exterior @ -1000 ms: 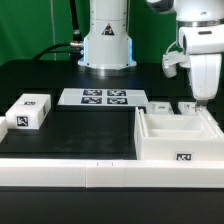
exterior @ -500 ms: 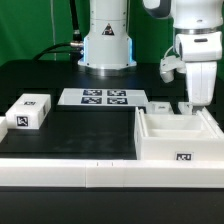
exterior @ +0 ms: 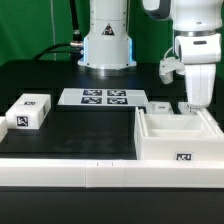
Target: Assemble cabinet
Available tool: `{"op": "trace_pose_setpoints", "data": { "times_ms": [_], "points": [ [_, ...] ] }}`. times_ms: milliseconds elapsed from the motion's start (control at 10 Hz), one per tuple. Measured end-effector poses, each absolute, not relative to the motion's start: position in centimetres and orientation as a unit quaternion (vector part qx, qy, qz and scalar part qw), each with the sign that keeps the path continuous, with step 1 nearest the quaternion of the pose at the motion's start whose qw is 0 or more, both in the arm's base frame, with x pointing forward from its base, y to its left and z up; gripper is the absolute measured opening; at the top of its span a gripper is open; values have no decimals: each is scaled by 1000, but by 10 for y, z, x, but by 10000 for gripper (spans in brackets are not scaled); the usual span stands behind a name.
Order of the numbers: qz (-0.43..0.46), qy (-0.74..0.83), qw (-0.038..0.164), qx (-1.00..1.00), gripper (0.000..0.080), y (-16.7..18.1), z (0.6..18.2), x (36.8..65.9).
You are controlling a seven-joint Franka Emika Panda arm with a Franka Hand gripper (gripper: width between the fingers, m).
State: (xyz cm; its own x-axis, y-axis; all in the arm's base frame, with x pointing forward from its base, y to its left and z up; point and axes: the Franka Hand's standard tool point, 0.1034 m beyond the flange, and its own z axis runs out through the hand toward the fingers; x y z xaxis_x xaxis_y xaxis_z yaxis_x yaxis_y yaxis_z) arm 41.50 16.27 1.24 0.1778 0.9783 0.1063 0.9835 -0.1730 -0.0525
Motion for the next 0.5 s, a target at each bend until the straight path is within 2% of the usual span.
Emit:
{"op": "trace_pose_setpoints", "data": {
  "times_ms": [100,500],
  "points": [
    [-26,-641,54,-766,67,163,13,416],
    [-26,-641,53,-766,68,163,13,416]
  ]
}}
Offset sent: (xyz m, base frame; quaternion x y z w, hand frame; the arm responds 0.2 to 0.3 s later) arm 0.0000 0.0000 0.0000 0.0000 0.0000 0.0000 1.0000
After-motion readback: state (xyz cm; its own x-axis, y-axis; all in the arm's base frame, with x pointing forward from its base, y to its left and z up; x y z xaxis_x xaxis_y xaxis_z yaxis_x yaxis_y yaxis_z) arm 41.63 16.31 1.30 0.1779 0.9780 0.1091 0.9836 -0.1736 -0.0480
